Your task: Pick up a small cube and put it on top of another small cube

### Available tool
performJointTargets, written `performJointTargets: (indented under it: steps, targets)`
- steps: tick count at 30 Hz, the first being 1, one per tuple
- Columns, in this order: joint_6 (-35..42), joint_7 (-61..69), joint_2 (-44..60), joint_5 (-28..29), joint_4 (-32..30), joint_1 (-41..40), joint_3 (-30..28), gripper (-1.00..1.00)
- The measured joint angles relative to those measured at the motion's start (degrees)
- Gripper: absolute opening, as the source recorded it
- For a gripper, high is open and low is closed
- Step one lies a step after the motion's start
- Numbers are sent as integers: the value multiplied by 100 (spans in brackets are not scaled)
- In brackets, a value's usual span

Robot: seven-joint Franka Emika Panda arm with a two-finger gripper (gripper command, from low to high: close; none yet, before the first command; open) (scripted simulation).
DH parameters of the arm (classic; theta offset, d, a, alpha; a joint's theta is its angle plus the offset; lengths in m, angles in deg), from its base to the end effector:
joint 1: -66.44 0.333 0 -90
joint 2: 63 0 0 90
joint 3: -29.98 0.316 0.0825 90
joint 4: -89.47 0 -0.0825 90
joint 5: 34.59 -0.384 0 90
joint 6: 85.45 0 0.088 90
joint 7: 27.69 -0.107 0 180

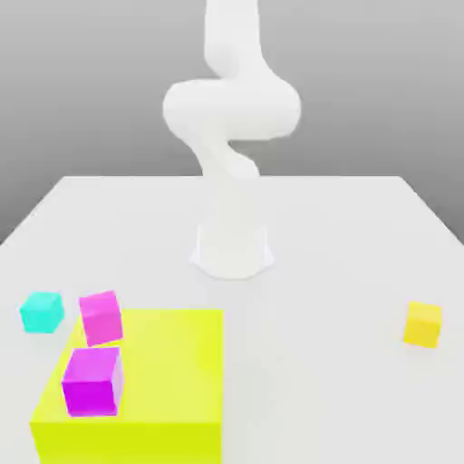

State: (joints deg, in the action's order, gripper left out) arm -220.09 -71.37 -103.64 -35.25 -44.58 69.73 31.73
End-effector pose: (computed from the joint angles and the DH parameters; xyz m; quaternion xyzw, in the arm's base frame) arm 0.3800 0.0375 0.6634 -0.8825 0.3118 -0.3228 0.1403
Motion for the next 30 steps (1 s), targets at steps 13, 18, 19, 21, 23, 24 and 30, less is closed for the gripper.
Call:
performJointTargets:
  steps: [13, 18, 19, 21, 23, 24, 30]
  targets:
    - [-1511, 966, 2708, -116, -1193, 1582, 1245, 0]
    - [-2084, 1086, 3767, 183, -1647, 2211, 1795, 0]
    - [-2197, 1072, 3985, 296, -1736, 2327, 1855, 0]
    - [-2419, 1006, 4425, 575, -1914, 2611, 1943, 0]
    - [-2688, 791, 4863, 959, -1955, 2792, 1813, 0]
    - [-2832, 629, 5081, 1196, -1929, 2857, 1715, 0]
    - [-3460, 86, 5897, 1920, -1768, 3493, 936, -100]
